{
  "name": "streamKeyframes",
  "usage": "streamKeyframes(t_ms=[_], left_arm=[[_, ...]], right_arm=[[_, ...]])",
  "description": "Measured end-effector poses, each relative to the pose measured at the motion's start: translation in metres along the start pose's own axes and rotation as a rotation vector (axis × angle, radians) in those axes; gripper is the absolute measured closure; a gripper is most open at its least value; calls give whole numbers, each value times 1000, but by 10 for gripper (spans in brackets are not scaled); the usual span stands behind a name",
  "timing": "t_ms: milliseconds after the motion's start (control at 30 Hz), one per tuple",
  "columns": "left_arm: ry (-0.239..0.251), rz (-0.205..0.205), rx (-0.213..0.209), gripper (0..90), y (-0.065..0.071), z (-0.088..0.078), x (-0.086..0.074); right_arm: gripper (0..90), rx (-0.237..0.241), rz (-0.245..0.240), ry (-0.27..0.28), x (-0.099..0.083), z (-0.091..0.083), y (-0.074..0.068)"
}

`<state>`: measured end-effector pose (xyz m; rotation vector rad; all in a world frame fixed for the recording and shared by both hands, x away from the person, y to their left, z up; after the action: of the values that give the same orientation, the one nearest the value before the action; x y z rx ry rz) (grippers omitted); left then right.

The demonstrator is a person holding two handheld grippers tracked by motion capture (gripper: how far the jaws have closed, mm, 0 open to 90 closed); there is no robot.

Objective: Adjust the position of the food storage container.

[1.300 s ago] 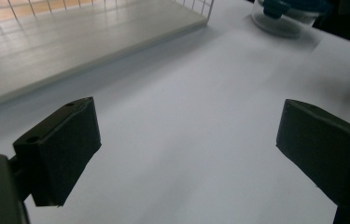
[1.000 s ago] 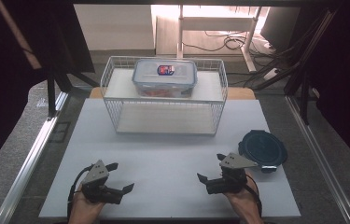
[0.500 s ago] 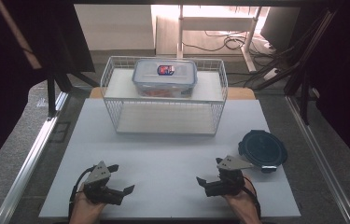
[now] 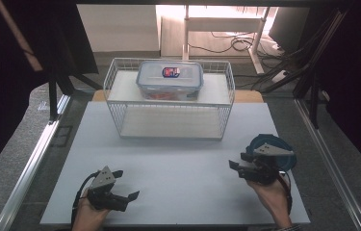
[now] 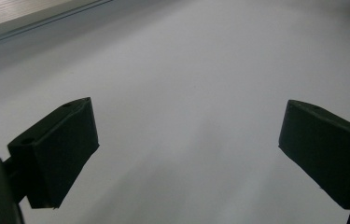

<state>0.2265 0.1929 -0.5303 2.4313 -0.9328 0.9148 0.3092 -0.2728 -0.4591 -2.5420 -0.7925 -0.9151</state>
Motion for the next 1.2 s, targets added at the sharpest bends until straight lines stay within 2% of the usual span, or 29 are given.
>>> streamKeyframes(t_ms=[33,67,167,200,233,333,400,433,467,500,567,600,633,667,700,733,800,867,1000,1067,1167,1200], left_arm=[[0,0,0,42,0,0,0],[-1,-1,-2,42,0,0,0],[-2,-4,-6,42,0,1,0],[-1,-7,-10,45,-1,1,0],[-2,-8,-13,45,-1,1,0],[-2,-9,-21,53,-1,2,0],[-6,-8,-25,55,-1,4,0],[-8,-7,-26,56,0,5,0],[-8,-7,-26,56,0,5,0],[-8,-9,-27,56,0,5,0],[-9,-11,-29,56,0,5,0],[-9,-11,-30,58,-1,5,0],[-11,-11,-30,58,-1,5,0],[-11,-11,-30,61,-1,5,0],[-12,-12,-30,61,-1,5,0],[-12,-14,-31,62,-1,5,0],[-11,-15,-33,62,-1,6,0],[-10,-18,-35,62,-2,6,0],[-13,-14,-35,64,-1,6,0],[-15,-11,-35,64,-1,7,0],[-17,-11,-36,65,-1,8,1],[-17,-11,-37,65,-1,8,1]], right_arm=[[488,0,0,0,0,0,0],[527,-13,6,-9,0,-2,4],[683,-54,27,-8,-2,-9,23],[768,-91,56,-14,-3,-13,35],[768,-91,56,-14,-3,-13,35],[882,-145,86,17,-5,-20,54],[894,-189,119,32,-8,-25,67],[895,-231,157,33,-10,-29,79],[895,-231,157,33,-10,-29,79],[895,-250,175,35,-11,-31,85],[895,-277,207,35,-13,-34,98],[895,-305,234,35,-15,-36,110],[895,-305,234,35,-15,-36,110],[894,-338,254,37,-17,-37,121],[894,-338,254,37,-17,-37,121],[894,-369,267,26,-19,-38,130],[894,-377,276,21,-20,-38,134],[894,-419,291,4,-22,-39,145],[894,-432,302,2,-24,-38,154],[894,-448,297,-29,-25,-36,158],[896,-445,293,-64,-28,-29,162],[897,-419,329,-49,-29,-30,164]])
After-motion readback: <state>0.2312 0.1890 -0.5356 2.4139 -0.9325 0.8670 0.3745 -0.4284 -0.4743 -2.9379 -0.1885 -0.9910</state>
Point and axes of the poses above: each handheld gripper's, and its own axes: z roughly forward along the jaws, x roughly out of its top, y roughly to its right, the point moved 1 cm from there along z, roughly forward along the jaws, and after that the axes turned 12 degrees about -y, right-handed, at the moved point
